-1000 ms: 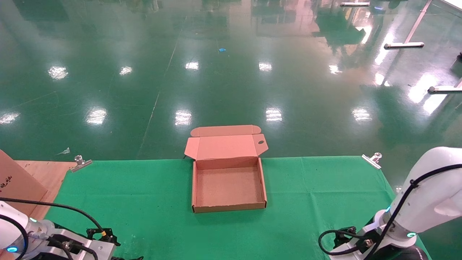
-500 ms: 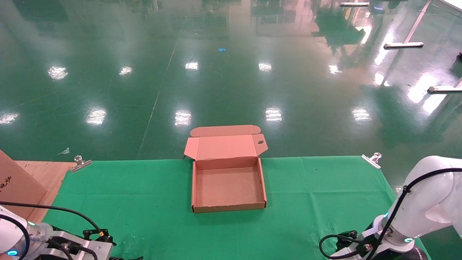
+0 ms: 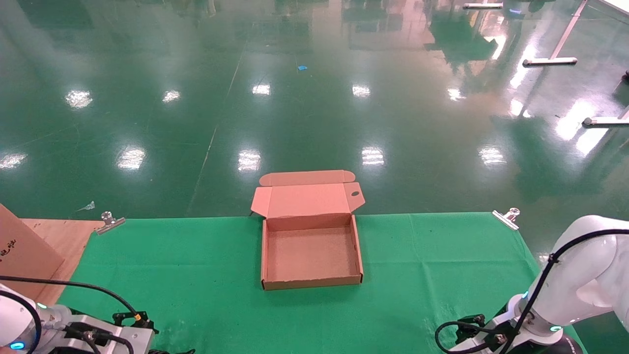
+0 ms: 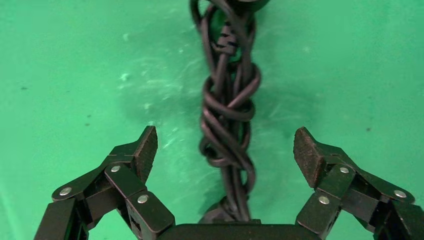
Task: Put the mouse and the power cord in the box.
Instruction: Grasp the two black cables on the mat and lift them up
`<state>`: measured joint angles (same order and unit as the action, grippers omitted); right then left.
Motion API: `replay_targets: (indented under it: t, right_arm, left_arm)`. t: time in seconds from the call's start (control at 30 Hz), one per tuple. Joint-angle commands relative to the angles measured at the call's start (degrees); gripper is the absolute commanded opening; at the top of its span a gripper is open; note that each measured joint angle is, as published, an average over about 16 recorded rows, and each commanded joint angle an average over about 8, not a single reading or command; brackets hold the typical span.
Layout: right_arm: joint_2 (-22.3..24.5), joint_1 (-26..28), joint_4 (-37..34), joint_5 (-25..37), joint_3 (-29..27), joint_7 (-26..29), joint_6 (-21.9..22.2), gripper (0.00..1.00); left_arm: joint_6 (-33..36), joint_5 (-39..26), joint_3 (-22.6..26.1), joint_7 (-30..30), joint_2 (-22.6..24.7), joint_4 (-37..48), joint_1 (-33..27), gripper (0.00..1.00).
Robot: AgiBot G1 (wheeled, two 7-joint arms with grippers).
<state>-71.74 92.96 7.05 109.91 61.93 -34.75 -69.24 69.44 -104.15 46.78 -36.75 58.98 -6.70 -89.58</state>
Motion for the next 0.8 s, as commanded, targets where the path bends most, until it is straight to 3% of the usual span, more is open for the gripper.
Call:
replay_targets:
  t: [0.03, 0.8]
  right_arm:
    - [-0.18, 0.02, -0.67, -0.12, -0.08, -0.65, 0.13, 0.00]
    - [-1.00, 0.93, -5.05, -0.59, -0.44, -3.66, 1.24, 0.00]
  left_arm:
    - [-0.29, 0.19, -0.15, -0.43, 0.12, 0.57, -0.23, 0.00]
    - [0.16, 0.79, -0.53, -3.54, 1.21, 4.66, -1.09, 0.00]
